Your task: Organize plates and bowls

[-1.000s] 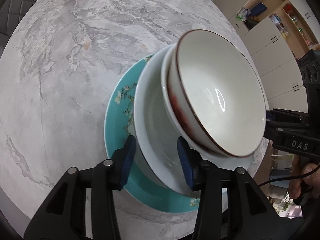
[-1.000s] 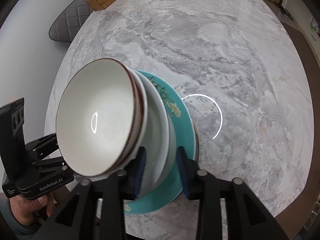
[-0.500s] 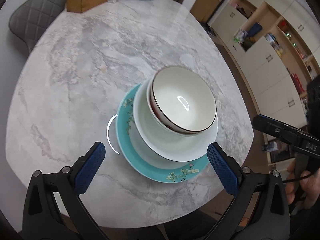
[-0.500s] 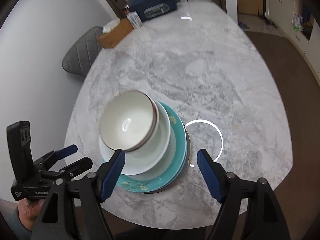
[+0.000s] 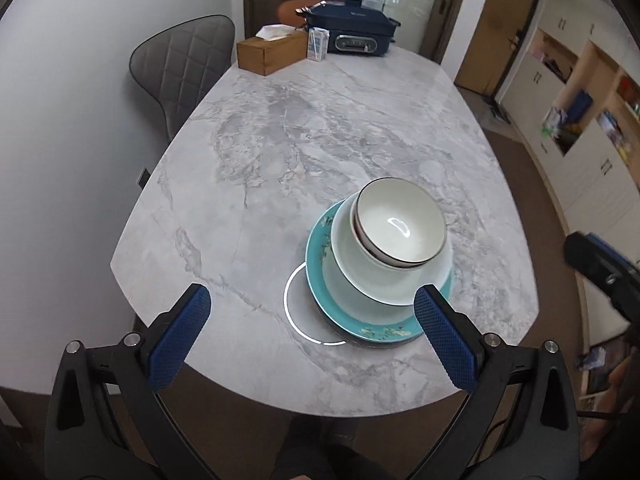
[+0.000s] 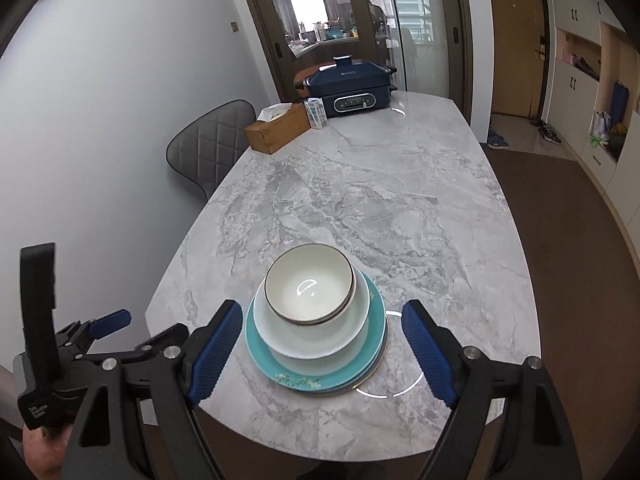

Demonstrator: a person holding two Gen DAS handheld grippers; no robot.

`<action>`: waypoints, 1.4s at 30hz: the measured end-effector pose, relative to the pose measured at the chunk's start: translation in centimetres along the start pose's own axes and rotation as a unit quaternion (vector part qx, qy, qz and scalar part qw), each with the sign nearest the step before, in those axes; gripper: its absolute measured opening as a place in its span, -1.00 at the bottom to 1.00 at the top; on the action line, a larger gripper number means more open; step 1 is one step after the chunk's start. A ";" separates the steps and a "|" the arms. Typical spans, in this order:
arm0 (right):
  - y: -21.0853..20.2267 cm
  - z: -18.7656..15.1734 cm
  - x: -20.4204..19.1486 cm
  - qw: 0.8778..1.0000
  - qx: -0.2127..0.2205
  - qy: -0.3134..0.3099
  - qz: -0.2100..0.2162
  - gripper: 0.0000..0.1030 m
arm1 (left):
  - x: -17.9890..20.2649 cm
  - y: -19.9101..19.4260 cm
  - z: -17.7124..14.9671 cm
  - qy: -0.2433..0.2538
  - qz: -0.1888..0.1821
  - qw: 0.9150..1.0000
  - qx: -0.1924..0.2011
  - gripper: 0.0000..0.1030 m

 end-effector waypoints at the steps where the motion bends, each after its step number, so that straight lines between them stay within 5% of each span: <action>1: -0.4 -0.3 0.2 1.000 -0.002 0.002 0.004 0.63 | 0.0 -1.1 -0.3 -0.008 -0.003 1.000 0.004 0.99; 6: -4.3 -1.4 -0.3 0.999 0.021 -0.024 0.014 0.70 | 1.0 -7.4 -1.1 -0.014 0.008 0.999 0.041 0.99; 10: -7.3 -2.0 -1.2 0.998 0.040 -0.037 0.015 1.00 | 1.6 -12.1 -1.7 -0.015 -0.008 0.997 0.075 0.99; 15: -11.0 -2.7 -3.2 0.996 0.074 -0.056 -0.009 1.00 | 0.5 -14.9 -1.7 -0.030 -0.063 0.994 0.089 0.99; 20: -12.7 -3.4 -5.3 0.994 0.092 -0.051 -0.029 1.00 | -0.7 -16.6 -2.0 0.000 -0.028 0.996 0.080 0.99; 27: -13.5 -4.5 -7.1 0.993 0.097 -0.043 -0.050 1.00 | -2.7 -17.4 -3.3 -0.025 -0.090 0.993 0.070 0.99; 30: -13.4 -4.6 -7.0 0.993 0.093 -0.031 -0.059 1.00 | -2.2 -18.8 -3.5 0.030 -0.014 0.993 0.114 0.99; 32: -13.4 -4.7 -6.9 0.994 0.090 -0.023 -0.066 1.00 | -2.1 -19.2 -3.8 0.035 -0.001 0.993 0.114 0.99; 38: -12.8 -4.9 -6.3 0.994 0.069 -0.014 -0.089 1.00 | -2.4 -18.9 -3.9 -0.002 -0.114 0.989 0.089 0.99; 42: -12.6 -5.3 -6.1 0.994 0.059 -0.012 -0.093 1.00 | -1.2 -17.9 -4.1 0.016 -0.126 0.989 0.069 0.99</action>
Point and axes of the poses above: each gripper's, at about its wrist camera, not at the fingertips, and y roughly the way its jaws point, x to its right, z to its top, the point moved 3 cm from there along y, roughly the way its jaws point, and after that the axes turned 1 degree about z, right-handed, at the moved point
